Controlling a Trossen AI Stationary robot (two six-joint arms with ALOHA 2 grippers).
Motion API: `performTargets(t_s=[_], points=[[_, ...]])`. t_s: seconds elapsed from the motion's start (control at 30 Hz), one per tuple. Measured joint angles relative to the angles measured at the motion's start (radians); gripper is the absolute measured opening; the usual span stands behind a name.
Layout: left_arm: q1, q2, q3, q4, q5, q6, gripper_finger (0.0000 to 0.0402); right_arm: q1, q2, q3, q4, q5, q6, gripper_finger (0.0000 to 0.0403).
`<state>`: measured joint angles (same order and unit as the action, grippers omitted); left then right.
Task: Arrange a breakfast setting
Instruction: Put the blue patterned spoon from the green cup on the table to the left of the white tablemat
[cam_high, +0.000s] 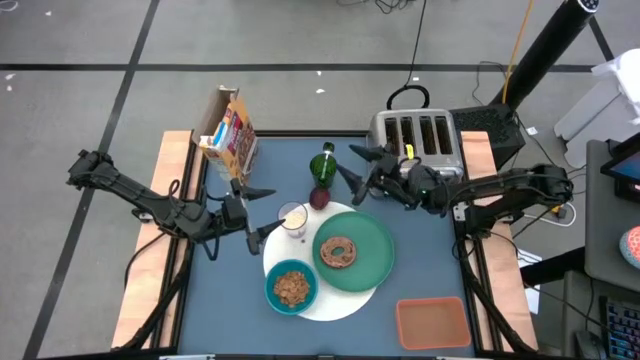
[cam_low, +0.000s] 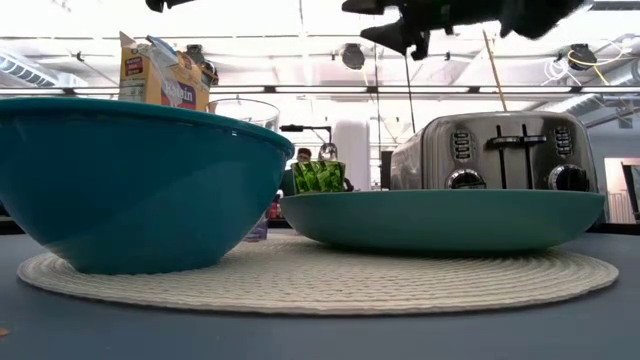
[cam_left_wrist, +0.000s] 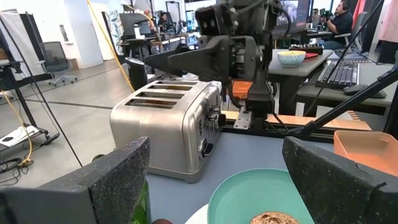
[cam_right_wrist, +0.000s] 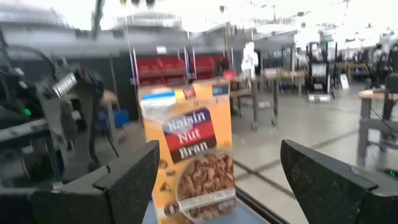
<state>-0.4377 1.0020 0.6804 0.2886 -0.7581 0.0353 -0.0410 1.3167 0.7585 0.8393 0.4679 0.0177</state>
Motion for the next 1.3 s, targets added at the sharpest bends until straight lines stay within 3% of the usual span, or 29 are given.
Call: performTargets(t_s=[0.27, 0.5, 0.87, 1.0, 1.3], points=[[0.0, 0.0, 0.0, 0.0, 0.0, 0.0, 0.0372, -0.085, 0.032, 0.282, -0.544, 0.002, 0.116, 0.0325], [0.0, 0.0, 0.0, 0.0, 0.0, 0.001, 0.0372, -0.17, 0.053, 0.279, -0.707, 0.003, 0.327, 0.0325], [0.0, 0.0, 0.0, 0.0, 0.0, 0.008, 0.0372, -0.248, 0.074, 0.108, -0.57, -0.037, 0.424, 0.0325], [0.0, 0.0, 0.0, 0.0, 0.0, 0.008, 0.0372, -0.26, 0.115, 0.111, -0.511, -0.129, 0.435, 0.0325], [0.009, 0.0, 0.0, 0.001, 0.0, 0.017, 0.0372, -0.26, 0.22, 0.206, -0.559, -0.157, 0.409, 0.0325]])
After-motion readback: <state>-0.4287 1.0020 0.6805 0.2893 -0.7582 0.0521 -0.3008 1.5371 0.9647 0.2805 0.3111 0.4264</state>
